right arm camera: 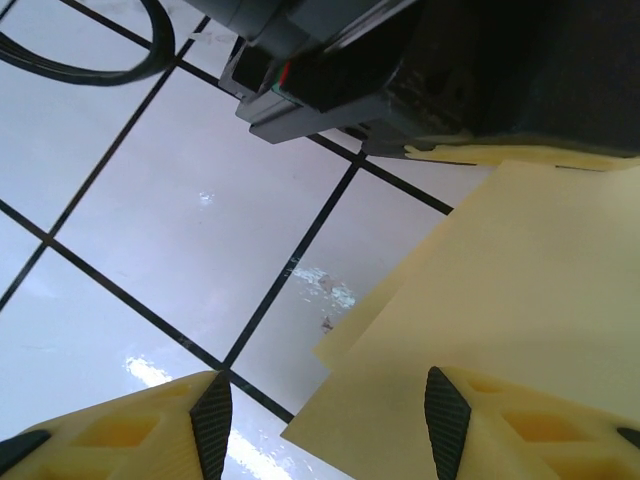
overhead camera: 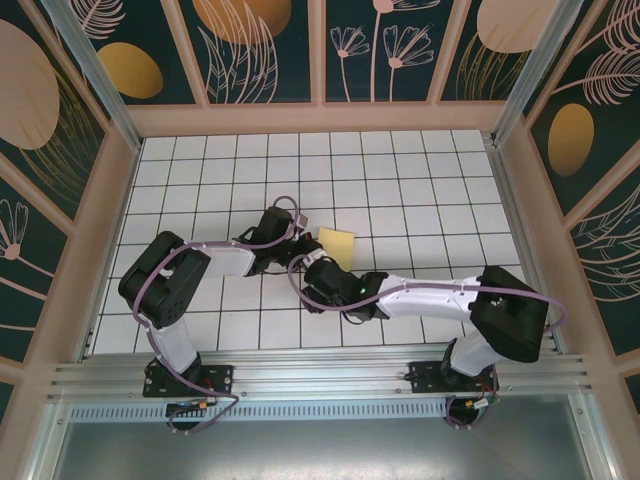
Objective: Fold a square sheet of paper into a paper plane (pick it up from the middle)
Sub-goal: Fold the triangle a second time at the center of the table.
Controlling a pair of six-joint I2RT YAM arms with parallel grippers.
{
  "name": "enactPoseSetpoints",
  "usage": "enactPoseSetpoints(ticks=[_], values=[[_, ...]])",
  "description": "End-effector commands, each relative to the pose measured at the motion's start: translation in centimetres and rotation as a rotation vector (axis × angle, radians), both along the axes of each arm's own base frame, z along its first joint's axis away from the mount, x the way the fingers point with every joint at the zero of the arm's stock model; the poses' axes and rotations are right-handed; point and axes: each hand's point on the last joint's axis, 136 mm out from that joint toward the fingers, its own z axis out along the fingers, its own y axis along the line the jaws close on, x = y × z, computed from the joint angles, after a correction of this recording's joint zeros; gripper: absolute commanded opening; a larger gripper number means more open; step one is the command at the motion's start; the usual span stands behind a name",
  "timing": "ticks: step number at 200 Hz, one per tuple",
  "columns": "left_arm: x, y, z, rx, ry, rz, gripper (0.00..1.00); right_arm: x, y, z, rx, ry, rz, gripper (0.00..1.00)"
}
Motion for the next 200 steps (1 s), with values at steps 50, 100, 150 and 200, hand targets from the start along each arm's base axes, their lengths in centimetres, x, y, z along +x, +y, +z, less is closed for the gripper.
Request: enactPoseSetpoints(ticks=[50,100,150,200], values=[[0.5,-0.2,0.0,0.008,0.013,0.002,0.03,0.8,-1.8,-0.3,-0.183,-0.105,-0.07,0.52],[0.6,-0.2,-0.1,0.013,0.015,0.0,0.03,0.4,-1.6,0.0,-0.181,-0.109,-0.057,0.45],[0.5,-0.1,-0.4,0.025,0.019,-0.002,0.04,0.5,-1.2,0.7,-0.177,-0.118,-0.05,0.42],[0.5,-0.1,-0.3,0.022,0.018,-0.004,0.04,0.7,-1.3,0.7,-0.185,-0.121,-0.064,0.28]])
